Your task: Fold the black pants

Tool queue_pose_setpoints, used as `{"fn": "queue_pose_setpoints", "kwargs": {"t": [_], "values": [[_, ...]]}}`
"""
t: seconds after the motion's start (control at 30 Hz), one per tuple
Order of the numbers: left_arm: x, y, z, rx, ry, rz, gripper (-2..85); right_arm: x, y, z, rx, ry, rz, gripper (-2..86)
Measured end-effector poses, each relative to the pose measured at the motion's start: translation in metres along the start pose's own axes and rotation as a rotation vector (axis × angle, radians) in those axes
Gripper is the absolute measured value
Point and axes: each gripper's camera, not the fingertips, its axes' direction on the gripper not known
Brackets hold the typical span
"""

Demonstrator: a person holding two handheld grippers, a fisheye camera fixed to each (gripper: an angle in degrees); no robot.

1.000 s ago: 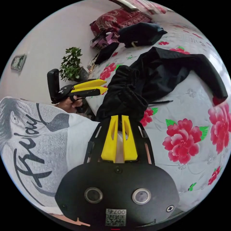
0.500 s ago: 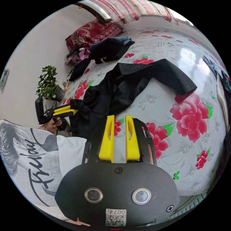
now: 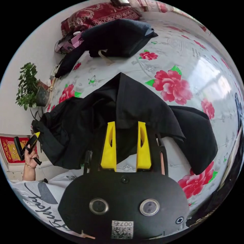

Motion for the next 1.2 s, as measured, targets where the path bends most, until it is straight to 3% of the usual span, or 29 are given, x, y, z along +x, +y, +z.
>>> {"fn": "queue_pose_setpoints", "kwargs": {"t": [0.07,0.17,0.33,0.43,0.57,0.63,0.73,0.93,1.03,1.13,1.2], "values": [[0.007,-0.006,0.01,-0.009,0.008,0.001,6.6,0.01,0.0,0.005,-0.051,-0.037,-0.005,2.1],[0.021,-0.021,0.024,-0.023,0.003,0.033,6.6,0.036,0.017,-0.029,0.059,-0.07,0.025,0.5],[0.026,-0.038,0.022,0.032,-0.096,0.054,6.6,0.095,0.136,-0.158,0.489,0.027,0.183,-0.1],[0.006,-0.037,0.017,0.041,-0.159,-0.026,6.9,0.121,0.233,-0.207,0.649,0.074,0.317,-0.2],[-0.007,-0.028,0.025,-0.01,-0.282,-0.042,6.0,0.139,0.325,-0.214,0.664,0.088,0.481,-0.3],[-0.009,-0.02,0.019,0.022,-0.333,-0.078,0.9,0.144,0.365,-0.197,0.621,0.095,0.592,-0.3],[-0.001,-0.006,0.008,0.051,-0.372,-0.034,0.8,0.143,0.393,-0.169,0.551,0.08,0.675,-0.3],[0.066,0.001,0.019,0.079,-0.342,0.387,6.4,0.141,0.403,-0.141,0.5,0.047,0.694,-0.3],[0.103,-0.011,0.046,0.055,-0.238,0.588,8.2,0.138,0.399,-0.143,0.501,0.043,0.663,-0.3],[0.125,-0.027,0.1,-0.084,-0.213,0.684,10.3,0.135,0.393,-0.144,0.492,0.036,0.635,-0.3],[0.129,-0.031,0.157,-0.282,-0.308,0.703,10.2,0.134,0.39,-0.143,0.489,0.013,0.616,-0.3]]}}
